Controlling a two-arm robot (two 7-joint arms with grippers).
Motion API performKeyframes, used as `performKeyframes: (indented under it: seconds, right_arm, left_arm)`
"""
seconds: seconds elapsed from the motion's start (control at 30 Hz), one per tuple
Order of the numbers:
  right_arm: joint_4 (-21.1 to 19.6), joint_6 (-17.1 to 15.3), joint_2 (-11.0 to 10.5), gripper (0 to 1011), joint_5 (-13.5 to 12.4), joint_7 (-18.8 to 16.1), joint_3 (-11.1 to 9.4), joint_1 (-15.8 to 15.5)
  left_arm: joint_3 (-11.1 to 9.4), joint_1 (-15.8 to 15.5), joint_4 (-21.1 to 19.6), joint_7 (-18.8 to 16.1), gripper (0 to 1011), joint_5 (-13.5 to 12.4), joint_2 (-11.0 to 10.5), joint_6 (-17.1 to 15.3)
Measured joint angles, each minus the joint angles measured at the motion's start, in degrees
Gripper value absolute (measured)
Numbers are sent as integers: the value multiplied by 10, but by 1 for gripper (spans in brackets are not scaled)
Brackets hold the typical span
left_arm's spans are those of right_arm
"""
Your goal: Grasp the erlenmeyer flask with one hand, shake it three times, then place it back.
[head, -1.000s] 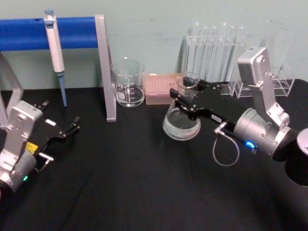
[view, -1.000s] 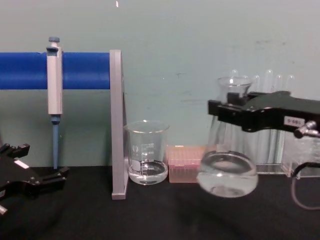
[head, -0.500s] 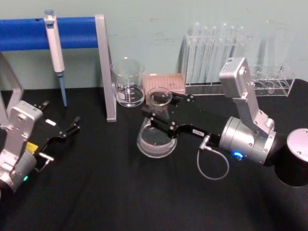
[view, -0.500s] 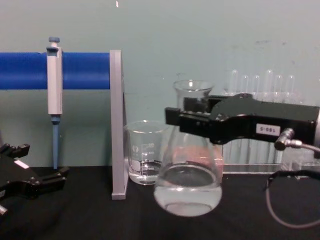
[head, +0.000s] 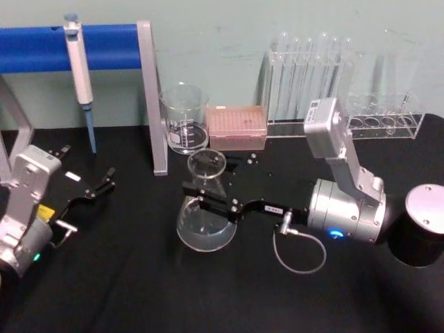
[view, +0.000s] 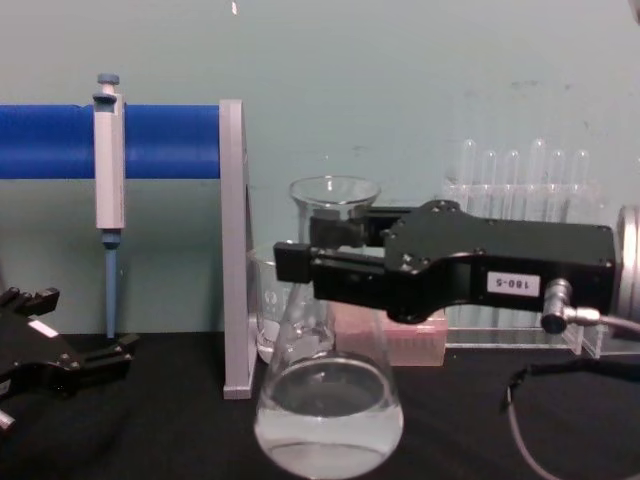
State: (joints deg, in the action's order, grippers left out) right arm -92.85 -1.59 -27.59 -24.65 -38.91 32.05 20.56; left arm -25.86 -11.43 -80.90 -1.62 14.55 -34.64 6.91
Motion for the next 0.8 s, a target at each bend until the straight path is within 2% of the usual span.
performKeyframes:
  seconds: [0.17, 0.5, 0.6, 0.8]
  right_arm:
    - [6, 8, -5, 457, -6, -18, 14, 10]
    - [14, 18, -12, 457, -16, -30, 32, 23]
    - [16, 19, -13, 457, -17, -27, 34, 24]
    - [19, 15, -9, 457, -19, 7, 28, 23]
  left_arm:
    - [0, 0, 0, 0, 1001, 0, 0, 0]
    - [0, 0, 0, 0, 1001, 0, 0, 0]
    - [0, 0, 0, 0, 1001, 0, 0, 0]
    - [0, 0, 0, 0, 1001, 0, 0, 0]
